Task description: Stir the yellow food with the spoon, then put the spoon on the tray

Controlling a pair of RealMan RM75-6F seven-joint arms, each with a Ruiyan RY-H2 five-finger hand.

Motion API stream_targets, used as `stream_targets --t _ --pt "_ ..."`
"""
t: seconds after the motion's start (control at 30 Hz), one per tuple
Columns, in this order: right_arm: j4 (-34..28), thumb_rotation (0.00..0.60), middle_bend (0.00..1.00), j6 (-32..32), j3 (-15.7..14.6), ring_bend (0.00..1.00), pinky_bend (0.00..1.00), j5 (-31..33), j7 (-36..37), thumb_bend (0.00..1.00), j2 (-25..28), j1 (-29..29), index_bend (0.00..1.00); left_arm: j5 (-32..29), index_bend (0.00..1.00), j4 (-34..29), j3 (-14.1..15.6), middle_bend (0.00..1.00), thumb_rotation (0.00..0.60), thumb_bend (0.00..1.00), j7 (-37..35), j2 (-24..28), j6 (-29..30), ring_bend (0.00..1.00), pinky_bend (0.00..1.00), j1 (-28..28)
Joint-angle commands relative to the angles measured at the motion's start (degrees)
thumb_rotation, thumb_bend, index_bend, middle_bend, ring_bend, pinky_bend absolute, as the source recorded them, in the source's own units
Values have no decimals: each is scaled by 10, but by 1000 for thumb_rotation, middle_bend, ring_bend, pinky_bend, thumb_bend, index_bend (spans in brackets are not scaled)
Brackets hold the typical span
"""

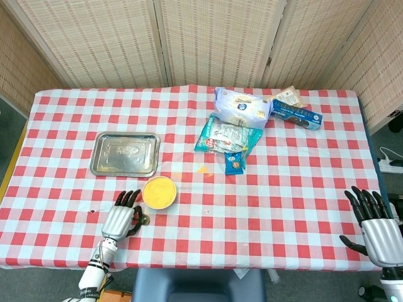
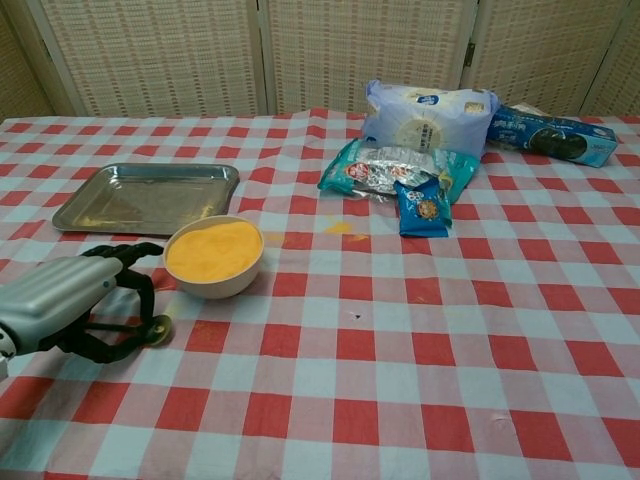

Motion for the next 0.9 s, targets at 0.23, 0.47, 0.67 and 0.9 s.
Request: stream_targets --t 0.23,0.47,0.67,0.9 --pt "-1 600 0 -3 -1 0 0 0 -2 0 0 1 0 -1 562 16 1 41 600 372 -8 -6 4 0 0 -4" --pt "-2 600 0 -4 -2 0 0 0 -5 0 -1 1 0 -4 572 19 3 47 600 386 -12 -3 5 0 0 -5" --pt "-3 600 0 -5 -2 0 0 1 -6 0 -1 2 0 1 518 16 5 43 600 385 -16 0 10 0 0 -4" --pt "-4 600 0 -7 -2 0 0 3 -10 0 -1 2 0 7 465 16 10 35 600 386 -19 4 16 0 0 -3"
